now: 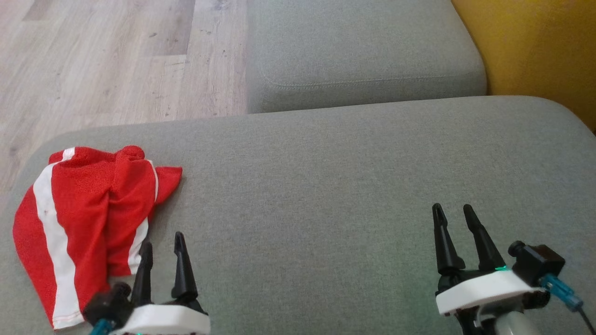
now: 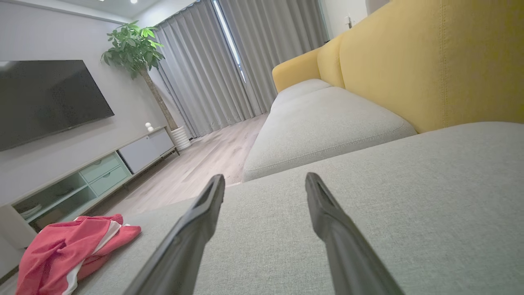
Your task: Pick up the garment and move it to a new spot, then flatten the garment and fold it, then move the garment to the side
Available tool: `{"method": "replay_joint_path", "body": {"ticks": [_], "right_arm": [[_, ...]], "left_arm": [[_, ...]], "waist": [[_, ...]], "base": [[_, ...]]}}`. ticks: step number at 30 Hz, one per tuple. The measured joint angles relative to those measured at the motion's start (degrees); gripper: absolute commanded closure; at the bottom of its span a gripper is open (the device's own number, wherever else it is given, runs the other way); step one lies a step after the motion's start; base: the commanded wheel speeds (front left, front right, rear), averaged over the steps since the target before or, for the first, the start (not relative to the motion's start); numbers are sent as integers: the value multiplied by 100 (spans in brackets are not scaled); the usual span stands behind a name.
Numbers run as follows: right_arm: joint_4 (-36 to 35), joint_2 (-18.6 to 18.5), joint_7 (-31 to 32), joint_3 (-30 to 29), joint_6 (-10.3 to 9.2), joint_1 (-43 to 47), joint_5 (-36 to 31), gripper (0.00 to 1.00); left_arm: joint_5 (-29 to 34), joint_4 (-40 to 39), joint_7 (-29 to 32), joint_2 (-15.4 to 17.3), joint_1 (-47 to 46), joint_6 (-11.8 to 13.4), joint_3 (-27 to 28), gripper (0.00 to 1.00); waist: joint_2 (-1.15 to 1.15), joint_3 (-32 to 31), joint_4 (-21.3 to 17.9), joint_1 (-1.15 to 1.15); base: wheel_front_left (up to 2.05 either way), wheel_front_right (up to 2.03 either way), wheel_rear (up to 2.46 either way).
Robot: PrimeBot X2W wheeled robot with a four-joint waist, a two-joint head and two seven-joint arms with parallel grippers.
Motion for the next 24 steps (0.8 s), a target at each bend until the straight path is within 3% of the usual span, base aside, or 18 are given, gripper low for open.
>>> {"method": "replay_joint_path", "body": {"ticks": [24], "right_arm": [[156, -4, -392, 93, 1, 127, -1573, 0]], "left_arm": [[1473, -102, -380, 9, 83, 189, -257, 0]], "waist": [[0, -171, -3, 0]], "base": [[0, 0, 0]]}}
